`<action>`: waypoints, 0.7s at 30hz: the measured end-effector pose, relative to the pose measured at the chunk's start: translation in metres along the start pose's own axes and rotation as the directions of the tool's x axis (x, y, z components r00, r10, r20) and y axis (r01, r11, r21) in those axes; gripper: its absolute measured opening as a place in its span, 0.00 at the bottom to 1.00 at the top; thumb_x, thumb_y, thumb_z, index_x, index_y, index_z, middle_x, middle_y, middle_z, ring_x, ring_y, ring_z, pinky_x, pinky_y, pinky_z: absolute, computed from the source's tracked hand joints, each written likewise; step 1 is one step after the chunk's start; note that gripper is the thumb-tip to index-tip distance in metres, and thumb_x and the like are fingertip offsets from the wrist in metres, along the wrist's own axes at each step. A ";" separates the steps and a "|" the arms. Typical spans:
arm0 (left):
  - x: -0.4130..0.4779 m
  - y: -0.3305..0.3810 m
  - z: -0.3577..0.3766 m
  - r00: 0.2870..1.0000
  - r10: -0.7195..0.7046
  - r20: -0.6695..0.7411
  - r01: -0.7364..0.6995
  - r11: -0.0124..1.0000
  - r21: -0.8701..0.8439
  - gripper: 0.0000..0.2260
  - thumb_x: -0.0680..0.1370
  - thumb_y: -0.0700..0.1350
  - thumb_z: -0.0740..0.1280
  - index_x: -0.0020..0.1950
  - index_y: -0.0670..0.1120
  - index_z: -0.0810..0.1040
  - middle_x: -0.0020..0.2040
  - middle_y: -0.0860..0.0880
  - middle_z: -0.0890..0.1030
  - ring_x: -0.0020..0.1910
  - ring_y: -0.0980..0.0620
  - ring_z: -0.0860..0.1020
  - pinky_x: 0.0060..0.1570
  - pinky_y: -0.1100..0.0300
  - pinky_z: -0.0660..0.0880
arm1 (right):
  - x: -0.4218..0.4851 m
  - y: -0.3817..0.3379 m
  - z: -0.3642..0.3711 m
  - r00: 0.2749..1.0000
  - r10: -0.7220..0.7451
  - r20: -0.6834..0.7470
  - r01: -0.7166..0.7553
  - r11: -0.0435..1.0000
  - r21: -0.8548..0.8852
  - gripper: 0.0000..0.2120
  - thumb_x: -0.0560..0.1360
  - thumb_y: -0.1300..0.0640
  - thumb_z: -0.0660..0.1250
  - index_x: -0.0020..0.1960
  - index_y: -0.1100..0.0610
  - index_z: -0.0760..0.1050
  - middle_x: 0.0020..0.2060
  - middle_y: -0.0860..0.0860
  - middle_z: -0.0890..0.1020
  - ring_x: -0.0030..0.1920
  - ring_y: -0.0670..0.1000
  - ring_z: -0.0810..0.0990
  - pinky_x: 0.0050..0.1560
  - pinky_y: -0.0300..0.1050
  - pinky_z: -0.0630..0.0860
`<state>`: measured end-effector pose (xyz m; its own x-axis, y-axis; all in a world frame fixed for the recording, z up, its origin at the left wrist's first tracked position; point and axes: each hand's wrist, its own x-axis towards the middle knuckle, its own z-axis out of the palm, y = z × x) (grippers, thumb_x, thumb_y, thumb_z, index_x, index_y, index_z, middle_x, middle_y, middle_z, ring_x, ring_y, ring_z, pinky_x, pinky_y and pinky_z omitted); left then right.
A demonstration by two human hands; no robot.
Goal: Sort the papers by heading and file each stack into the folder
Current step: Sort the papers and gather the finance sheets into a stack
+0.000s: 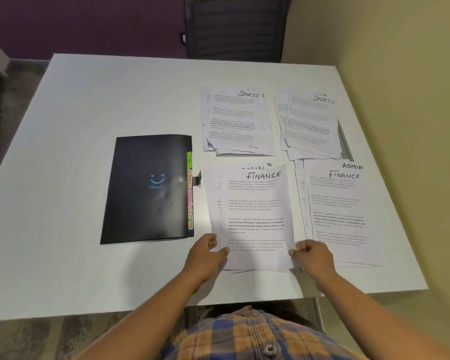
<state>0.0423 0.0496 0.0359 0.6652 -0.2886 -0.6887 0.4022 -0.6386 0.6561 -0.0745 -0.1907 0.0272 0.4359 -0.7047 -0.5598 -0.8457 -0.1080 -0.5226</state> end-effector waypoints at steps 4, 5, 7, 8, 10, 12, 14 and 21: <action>-0.004 0.006 -0.008 0.999 0.024 -0.047 -0.025 0.999 -0.026 0.25 0.78 0.50 0.69 0.73 0.47 0.67 0.70 0.49 0.73 0.65 0.49 0.74 0.60 0.56 0.72 | -0.010 0.002 -0.010 0.998 -0.058 0.017 0.055 0.989 0.139 0.06 0.72 0.64 0.74 0.40 0.58 0.77 0.29 0.50 0.76 0.30 0.51 0.76 0.36 0.47 0.80; -0.004 0.008 -0.010 0.999 0.022 -0.043 -0.023 0.999 -0.043 0.26 0.78 0.51 0.69 0.74 0.47 0.67 0.69 0.49 0.73 0.64 0.49 0.74 0.59 0.57 0.72 | -0.014 0.002 -0.013 0.996 -0.082 0.019 0.078 0.986 0.150 0.06 0.73 0.64 0.74 0.40 0.59 0.78 0.27 0.49 0.75 0.29 0.50 0.74 0.35 0.46 0.79; -0.004 0.014 -0.013 0.999 0.023 -0.038 -0.026 0.996 -0.080 0.26 0.78 0.52 0.69 0.73 0.48 0.67 0.68 0.50 0.74 0.63 0.49 0.74 0.59 0.56 0.72 | -0.023 0.001 -0.020 0.991 -0.126 0.041 0.115 0.974 0.195 0.06 0.73 0.65 0.73 0.40 0.61 0.78 0.25 0.46 0.72 0.27 0.49 0.70 0.32 0.44 0.76; -0.004 0.017 -0.014 0.999 0.022 -0.042 -0.026 0.995 -0.098 0.26 0.77 0.54 0.69 0.73 0.48 0.67 0.67 0.51 0.74 0.62 0.49 0.74 0.60 0.55 0.73 | -0.027 0.000 -0.024 0.989 -0.138 0.055 0.122 0.965 0.230 0.06 0.73 0.66 0.73 0.40 0.61 0.78 0.23 0.45 0.70 0.28 0.49 0.69 0.31 0.42 0.76; -0.005 0.026 -0.015 0.999 0.013 -0.042 -0.018 0.991 -0.130 0.25 0.76 0.58 0.68 0.69 0.49 0.70 0.64 0.54 0.76 0.59 0.51 0.76 0.61 0.52 0.74 | -0.037 -0.004 -0.031 0.982 -0.166 0.094 0.130 0.943 0.305 0.06 0.73 0.68 0.72 0.40 0.63 0.77 0.22 0.45 0.67 0.29 0.48 0.67 0.30 0.38 0.77; -0.002 0.037 -0.014 1.000 0.008 -0.027 -0.012 0.987 -0.163 0.22 0.75 0.62 0.66 0.64 0.50 0.75 0.60 0.53 0.79 0.57 0.51 0.78 0.59 0.51 0.76 | -0.043 -0.008 -0.040 0.974 -0.191 0.123 0.135 0.922 0.362 0.07 0.73 0.69 0.71 0.39 0.63 0.76 0.22 0.45 0.66 0.27 0.46 0.66 0.29 0.37 0.78; -0.004 0.053 -0.012 1.000 0.017 -0.006 -0.018 0.983 -0.181 0.15 0.78 0.58 0.64 0.54 0.48 0.79 0.53 0.50 0.83 0.53 0.50 0.80 0.51 0.56 0.75 | -0.045 -0.009 -0.051 0.967 -0.210 0.145 0.138 0.910 0.391 0.07 0.73 0.70 0.71 0.39 0.63 0.75 0.23 0.46 0.65 0.24 0.43 0.66 0.28 0.36 0.77; -0.014 0.093 0.012 0.998 0.055 -0.035 -0.063 0.956 -0.287 0.08 0.82 0.45 0.63 0.55 0.50 0.82 0.46 0.51 0.87 0.43 0.47 0.84 0.38 0.55 0.75 | -0.015 -0.002 -0.099 0.903 -0.362 0.231 0.286 0.908 0.307 0.08 0.73 0.65 0.73 0.39 0.66 0.76 0.24 0.51 0.68 0.26 0.47 0.63 0.28 0.35 0.65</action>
<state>0.0626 -0.0141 0.1030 0.7081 -0.2982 -0.6401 0.5232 -0.3873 0.7591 -0.1103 -0.2498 0.1003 0.7711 -0.4355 -0.4646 -0.5486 -0.0838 -0.8319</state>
